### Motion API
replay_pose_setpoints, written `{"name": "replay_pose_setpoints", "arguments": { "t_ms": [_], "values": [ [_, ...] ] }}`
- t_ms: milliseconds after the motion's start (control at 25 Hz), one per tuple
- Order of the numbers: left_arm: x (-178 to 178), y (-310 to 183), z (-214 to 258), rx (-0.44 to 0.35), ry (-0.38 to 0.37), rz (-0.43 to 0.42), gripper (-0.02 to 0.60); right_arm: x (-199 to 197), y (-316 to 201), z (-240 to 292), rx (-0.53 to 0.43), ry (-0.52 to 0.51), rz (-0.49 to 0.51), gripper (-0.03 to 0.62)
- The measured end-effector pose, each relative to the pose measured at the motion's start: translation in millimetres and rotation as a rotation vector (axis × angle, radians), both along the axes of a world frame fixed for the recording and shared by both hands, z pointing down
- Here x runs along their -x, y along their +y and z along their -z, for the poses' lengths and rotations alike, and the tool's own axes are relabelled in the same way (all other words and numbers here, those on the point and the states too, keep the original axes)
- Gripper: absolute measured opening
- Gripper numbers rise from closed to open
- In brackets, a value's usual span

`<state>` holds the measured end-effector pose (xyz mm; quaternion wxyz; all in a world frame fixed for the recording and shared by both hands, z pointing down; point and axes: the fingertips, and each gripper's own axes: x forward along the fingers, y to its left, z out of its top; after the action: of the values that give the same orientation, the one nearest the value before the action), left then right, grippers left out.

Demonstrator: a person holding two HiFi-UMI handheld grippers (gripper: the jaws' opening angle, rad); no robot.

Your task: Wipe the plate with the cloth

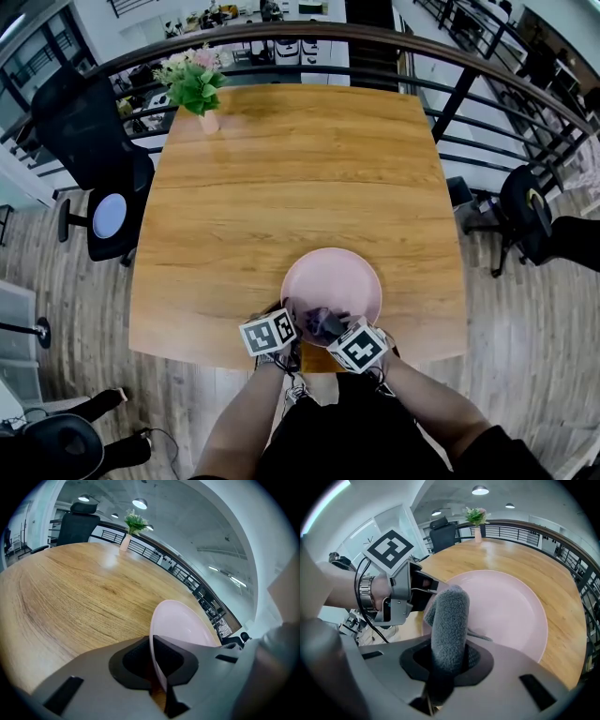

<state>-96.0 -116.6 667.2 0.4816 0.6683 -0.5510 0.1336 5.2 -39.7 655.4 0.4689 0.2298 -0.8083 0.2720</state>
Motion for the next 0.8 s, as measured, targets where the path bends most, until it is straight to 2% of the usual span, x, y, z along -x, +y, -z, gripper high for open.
{"name": "replay_pose_setpoints", "arguments": {
  "t_ms": [320, 800],
  "values": [
    [3, 0, 1, 0.023, 0.050, -0.012, 0.038, 36, -5, 3, 0.053, -0.084, -0.009, 0.074],
    [3, -1, 0, 0.043, 0.103, -0.016, 0.034, 43, -43, -10, 0.070, -0.042, 0.011, 0.072]
  ]
}}
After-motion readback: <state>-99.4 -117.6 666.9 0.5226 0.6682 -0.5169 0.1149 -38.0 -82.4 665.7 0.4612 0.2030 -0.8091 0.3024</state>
